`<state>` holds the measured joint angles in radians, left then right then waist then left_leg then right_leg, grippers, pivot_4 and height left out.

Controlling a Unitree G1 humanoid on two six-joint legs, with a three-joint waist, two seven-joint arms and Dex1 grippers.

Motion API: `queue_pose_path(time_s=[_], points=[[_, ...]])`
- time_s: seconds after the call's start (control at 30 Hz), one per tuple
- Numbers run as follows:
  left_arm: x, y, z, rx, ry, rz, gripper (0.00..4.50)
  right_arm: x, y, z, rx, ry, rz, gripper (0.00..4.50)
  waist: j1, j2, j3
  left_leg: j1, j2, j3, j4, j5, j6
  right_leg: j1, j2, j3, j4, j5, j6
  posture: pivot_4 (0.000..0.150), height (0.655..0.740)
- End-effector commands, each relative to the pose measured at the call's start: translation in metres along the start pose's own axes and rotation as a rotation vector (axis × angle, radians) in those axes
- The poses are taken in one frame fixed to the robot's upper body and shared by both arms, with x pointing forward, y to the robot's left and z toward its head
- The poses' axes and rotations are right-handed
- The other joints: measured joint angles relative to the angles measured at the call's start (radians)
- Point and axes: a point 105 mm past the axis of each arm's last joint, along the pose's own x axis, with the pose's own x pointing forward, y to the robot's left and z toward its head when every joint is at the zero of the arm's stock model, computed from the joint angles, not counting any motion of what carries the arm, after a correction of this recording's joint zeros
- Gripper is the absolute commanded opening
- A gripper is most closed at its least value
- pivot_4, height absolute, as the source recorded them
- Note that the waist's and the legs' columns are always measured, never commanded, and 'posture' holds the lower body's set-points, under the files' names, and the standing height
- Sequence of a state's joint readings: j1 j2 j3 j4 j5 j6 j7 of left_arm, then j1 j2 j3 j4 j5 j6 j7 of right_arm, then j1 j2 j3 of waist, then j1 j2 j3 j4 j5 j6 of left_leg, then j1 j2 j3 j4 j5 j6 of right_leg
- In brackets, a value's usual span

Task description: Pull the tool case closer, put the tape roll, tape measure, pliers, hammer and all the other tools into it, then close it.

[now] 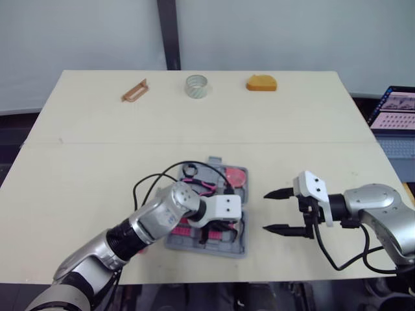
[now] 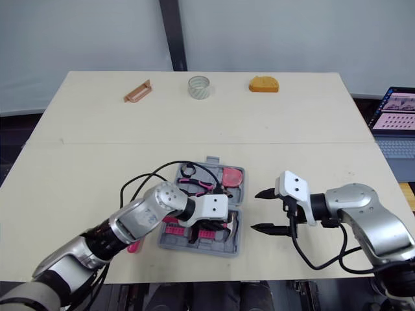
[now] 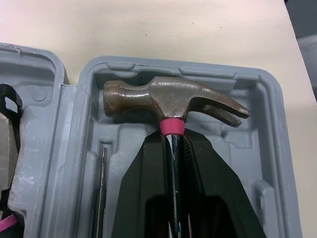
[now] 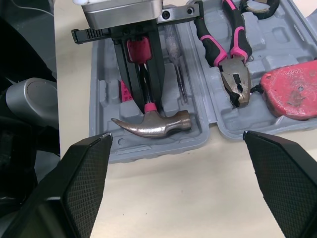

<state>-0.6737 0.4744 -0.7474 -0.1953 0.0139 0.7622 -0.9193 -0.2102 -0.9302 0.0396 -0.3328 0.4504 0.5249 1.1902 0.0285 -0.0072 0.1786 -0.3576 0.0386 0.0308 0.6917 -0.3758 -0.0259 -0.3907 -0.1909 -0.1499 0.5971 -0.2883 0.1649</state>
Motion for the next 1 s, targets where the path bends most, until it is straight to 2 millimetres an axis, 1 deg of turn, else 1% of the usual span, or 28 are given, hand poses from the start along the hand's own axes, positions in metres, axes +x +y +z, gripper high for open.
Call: queue_pose_path(time_s=[0.03,0.1,0.13,0.27,0.43,0.57,0.67,0.7,0.8,0.83,0.9,1.0], points=[[-0.002,0.001,0.008,0.033,-0.028,0.008,0.03,-0.004,0.0,0.008,-0.039,-0.02,-0.017,4.5,0.0,0.0,0.0,0.0,0.0,0.0,0.0,0.0,0.0,0.0,0.0,0.0,0.0,0.0,0.0,0.15,0.74],[-0.003,0.001,0.009,0.034,-0.031,0.006,0.99,-0.004,0.001,0.008,-0.038,-0.02,-0.016,4.5,0.0,0.0,0.0,0.0,0.0,0.0,0.0,0.0,0.0,0.0,0.0,0.0,0.0,0.0,0.0,0.15,0.74],[-0.004,0.001,0.01,0.035,-0.033,0.004,1.3,-0.004,0.001,0.008,-0.037,-0.02,-0.016,4.5,0.0,0.0,0.0,0.0,0.0,0.0,0.0,0.0,0.0,0.0,0.0,0.0,0.0,0.0,0.0,0.15,0.74],[-0.006,-0.002,0.016,0.027,-0.061,-0.007,3.23,-0.005,0.001,0.008,-0.032,-0.021,-0.012,4.5,0.0,0.0,0.0,0.0,0.0,0.0,0.001,0.0,0.0,0.0,0.0,0.0,0.0,0.0,0.0,0.15,0.74],[-0.011,-0.005,0.027,0.016,-0.1,-0.018,3.23,-0.004,0.002,0.008,-0.024,-0.028,-0.002,4.5,0.0,0.0,0.0,0.0,0.0,0.0,0.001,0.0,0.0,0.0,0.0,0.0,0.001,0.0,0.0,0.15,0.74],[-0.021,-0.005,0.04,-0.004,-0.153,-0.025,3.23,-0.004,0.002,0.008,-0.022,-0.028,0.004,4.5,0.0,0.0,0.0,0.0,0.0,0.0,0.002,0.0,0.0,0.0,0.0,0.0,0.001,0.0,0.0,0.15,0.74],[-0.035,0.003,0.048,-0.06,-0.223,-0.018,3.23,-0.005,0.001,0.009,-0.021,-0.032,0.002,4.5,0.0,0.0,0.0,0.0,0.0,0.0,0.002,0.0,0.001,0.0,0.0,0.0,0.001,0.0,0.0,0.15,0.74],[-0.042,0.009,0.048,-0.097,-0.246,-0.001,3.23,-0.005,0.001,0.009,-0.02,-0.033,0.001,4.5,-0.001,0.0,0.0,0.0,0.0,0.0,0.002,0.0,0.001,0.0,0.0,0.0,0.002,0.0,0.0,0.15,0.74],[-0.056,0.023,0.042,-0.127,-0.289,0.051,3.23,-0.006,0.0,0.01,-0.019,-0.035,-0.002,4.5,-0.002,0.0,0.0,0.0,0.0,0.0,0.002,0.0,0.001,0.0,0.0,0.0,0.002,0.0,0.0,0.15,0.74],[-0.063,0.025,0.038,-0.132,-0.336,0.052,3.23,-0.006,0.0,0.01,-0.017,-0.037,-0.004,4.5,-0.002,0.0,0.0,0.0,0.0,0.0,0.002,0.0,0.001,0.0,0.0,0.0,0.002,0.0,0.0,0.15,0.74],[-0.075,0.026,0.024,-0.143,-0.39,0.068,3.23,-0.006,0.001,0.011,-0.012,-0.044,-0.007,4.5,-0.004,0.0,0.0,0.0,0.0,0.0,0.002,0.0,0.001,0.0,0.0,0.0,0.002,0.0,0.0,0.15,0.74],[-0.083,0.019,-0.001,-0.143,-0.413,0.061,3.23,-0.006,0.002,0.016,-0.006,-0.07,0.0,4.5,-0.006,0.0,0.0,0.001,0.001,0.0,0.001,0.0,0.001,0.0,0.0,0.0,0.002,0.0,0.0,0.15,0.74]])
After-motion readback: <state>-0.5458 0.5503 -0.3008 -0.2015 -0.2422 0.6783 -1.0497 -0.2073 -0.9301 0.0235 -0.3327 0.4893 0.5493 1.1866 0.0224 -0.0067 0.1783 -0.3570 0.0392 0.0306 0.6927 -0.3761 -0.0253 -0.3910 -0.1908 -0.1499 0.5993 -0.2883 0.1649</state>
